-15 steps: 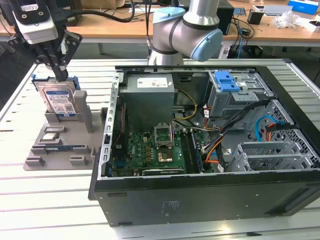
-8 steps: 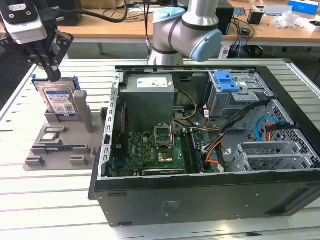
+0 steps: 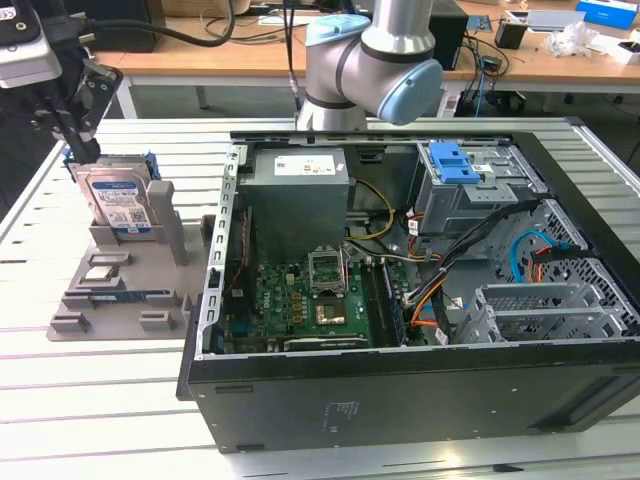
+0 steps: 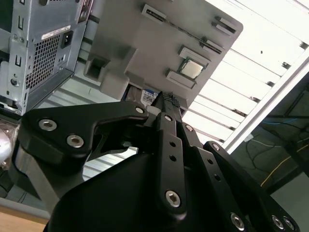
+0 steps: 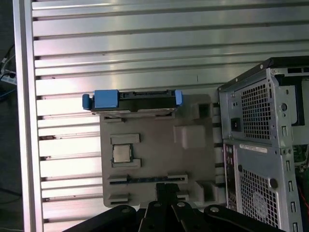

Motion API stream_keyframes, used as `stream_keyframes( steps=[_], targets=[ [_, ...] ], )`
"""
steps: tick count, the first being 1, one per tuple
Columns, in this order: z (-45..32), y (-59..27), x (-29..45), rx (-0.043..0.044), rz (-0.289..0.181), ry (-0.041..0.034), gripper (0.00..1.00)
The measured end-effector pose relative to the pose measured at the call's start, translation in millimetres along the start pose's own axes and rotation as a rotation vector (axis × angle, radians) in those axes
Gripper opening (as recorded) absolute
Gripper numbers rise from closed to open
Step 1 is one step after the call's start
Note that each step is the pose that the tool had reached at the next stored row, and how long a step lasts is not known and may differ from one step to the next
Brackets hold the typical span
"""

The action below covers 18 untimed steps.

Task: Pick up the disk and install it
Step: 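Reach for the disk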

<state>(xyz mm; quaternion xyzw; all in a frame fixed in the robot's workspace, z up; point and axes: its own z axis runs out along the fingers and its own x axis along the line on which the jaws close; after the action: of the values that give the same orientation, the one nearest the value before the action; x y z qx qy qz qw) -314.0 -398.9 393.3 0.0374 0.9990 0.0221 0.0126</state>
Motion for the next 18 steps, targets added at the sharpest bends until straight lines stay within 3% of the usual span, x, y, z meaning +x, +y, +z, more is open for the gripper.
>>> stream_keyframes(
  steps=[18],
  targets=[
    [-0.9,-2.6,34.7,0.0,0.0,0.0,0.11]
  ],
)
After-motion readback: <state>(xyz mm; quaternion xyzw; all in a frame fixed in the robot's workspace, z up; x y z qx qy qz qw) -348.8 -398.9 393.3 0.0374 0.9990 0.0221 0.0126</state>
